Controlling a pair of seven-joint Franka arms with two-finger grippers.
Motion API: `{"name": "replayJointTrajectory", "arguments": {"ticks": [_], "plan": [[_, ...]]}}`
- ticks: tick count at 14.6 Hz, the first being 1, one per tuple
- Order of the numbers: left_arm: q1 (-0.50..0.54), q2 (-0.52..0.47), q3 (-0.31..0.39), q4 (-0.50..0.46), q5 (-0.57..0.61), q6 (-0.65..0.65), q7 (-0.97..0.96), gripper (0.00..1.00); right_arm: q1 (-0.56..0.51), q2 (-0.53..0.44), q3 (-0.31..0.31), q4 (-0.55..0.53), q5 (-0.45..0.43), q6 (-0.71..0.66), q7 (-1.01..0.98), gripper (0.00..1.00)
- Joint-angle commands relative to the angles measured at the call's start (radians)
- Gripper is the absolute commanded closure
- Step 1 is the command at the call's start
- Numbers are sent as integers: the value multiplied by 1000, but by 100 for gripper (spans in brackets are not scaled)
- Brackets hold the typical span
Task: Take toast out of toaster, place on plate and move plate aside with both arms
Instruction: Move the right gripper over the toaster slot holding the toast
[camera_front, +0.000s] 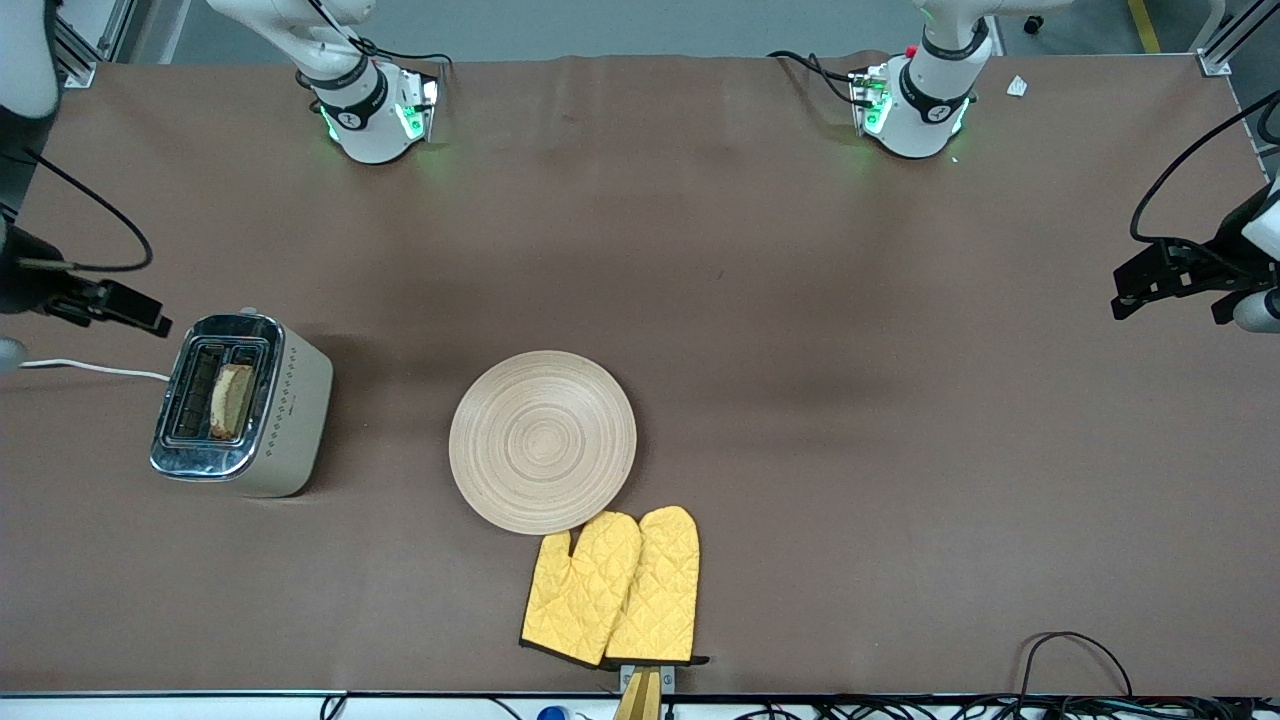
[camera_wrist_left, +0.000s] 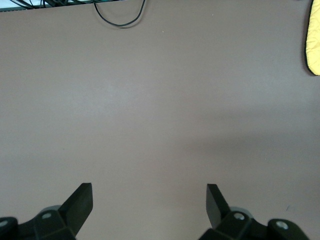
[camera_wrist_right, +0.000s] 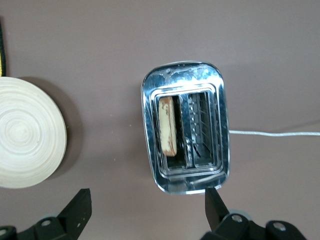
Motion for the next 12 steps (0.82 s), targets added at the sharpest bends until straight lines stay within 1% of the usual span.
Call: {"name": "replayJointTrajectory", "arguments": {"ticks": [1, 6, 9, 11, 12], "plan": [[0, 0, -3, 8, 19, 3, -9, 0, 1, 15, 3, -64, 17, 89, -8, 0], [0, 0, -3, 8, 19, 2, -12, 0, 6, 107, 3, -98, 11, 200, -9, 0], [0, 0, -3, 7, 19, 2, -12, 0, 2, 144, 2, -153, 4, 298, -11, 0], [0, 0, -3, 7, 19, 3, -12, 0, 1, 160, 2, -177, 4, 335, -11, 1], [0, 0, -3, 7, 19, 3, -12, 0, 1, 161, 2, -179, 2, 339, -11, 3]]}}
